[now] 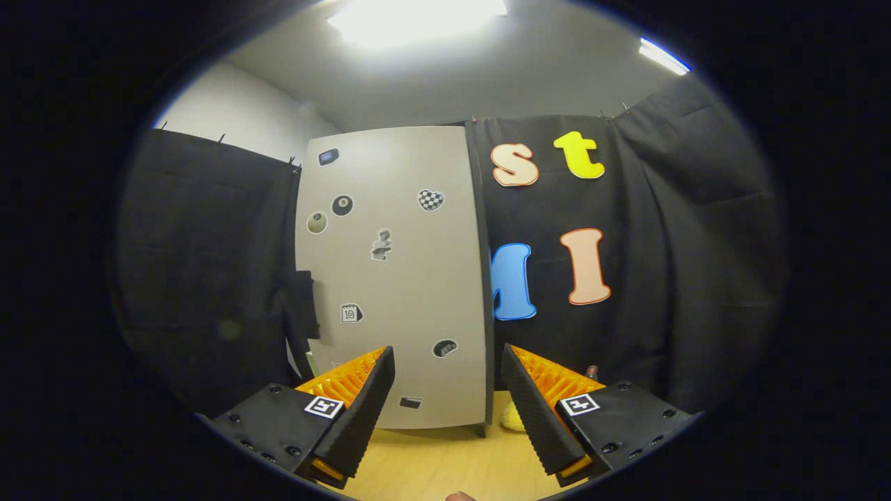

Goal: Open the shoe cabinet door, grab the shoes and put them into the shoe cabinet, then close the shoe cabinet door.

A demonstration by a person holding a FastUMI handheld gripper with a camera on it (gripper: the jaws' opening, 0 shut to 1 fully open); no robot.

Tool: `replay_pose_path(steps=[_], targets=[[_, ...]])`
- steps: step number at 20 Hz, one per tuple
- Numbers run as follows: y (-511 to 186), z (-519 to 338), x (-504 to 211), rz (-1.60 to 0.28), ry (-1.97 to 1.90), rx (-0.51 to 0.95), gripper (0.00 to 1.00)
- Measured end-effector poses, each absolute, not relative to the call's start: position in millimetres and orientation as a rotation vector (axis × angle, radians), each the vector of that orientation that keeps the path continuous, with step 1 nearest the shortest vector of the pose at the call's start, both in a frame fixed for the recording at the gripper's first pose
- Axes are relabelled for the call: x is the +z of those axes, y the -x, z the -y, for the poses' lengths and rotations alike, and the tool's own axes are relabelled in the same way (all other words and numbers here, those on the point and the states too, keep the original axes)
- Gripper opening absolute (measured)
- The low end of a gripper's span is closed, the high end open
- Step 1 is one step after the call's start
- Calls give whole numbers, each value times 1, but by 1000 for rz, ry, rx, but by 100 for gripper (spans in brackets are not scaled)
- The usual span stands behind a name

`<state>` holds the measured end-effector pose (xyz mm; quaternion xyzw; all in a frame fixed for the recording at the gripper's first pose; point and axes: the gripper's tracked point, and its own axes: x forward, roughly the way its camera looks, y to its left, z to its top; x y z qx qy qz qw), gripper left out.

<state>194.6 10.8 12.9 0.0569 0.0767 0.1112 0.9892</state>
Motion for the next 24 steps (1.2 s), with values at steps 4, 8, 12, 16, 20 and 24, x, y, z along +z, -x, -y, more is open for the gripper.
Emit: replay_pose_path(steps=[4,8,12,16,20,24], targets=[[-183,40,11,-146,-114,148,97],[-174,69,6,-137,-108,104,97],[-165,83,2,-125,-89,79,97],[-166,89,3,-119,-92,60,97],[-167,91,7,-108,-113,44,97],[-170,87,17,-78,-106,41,97]])
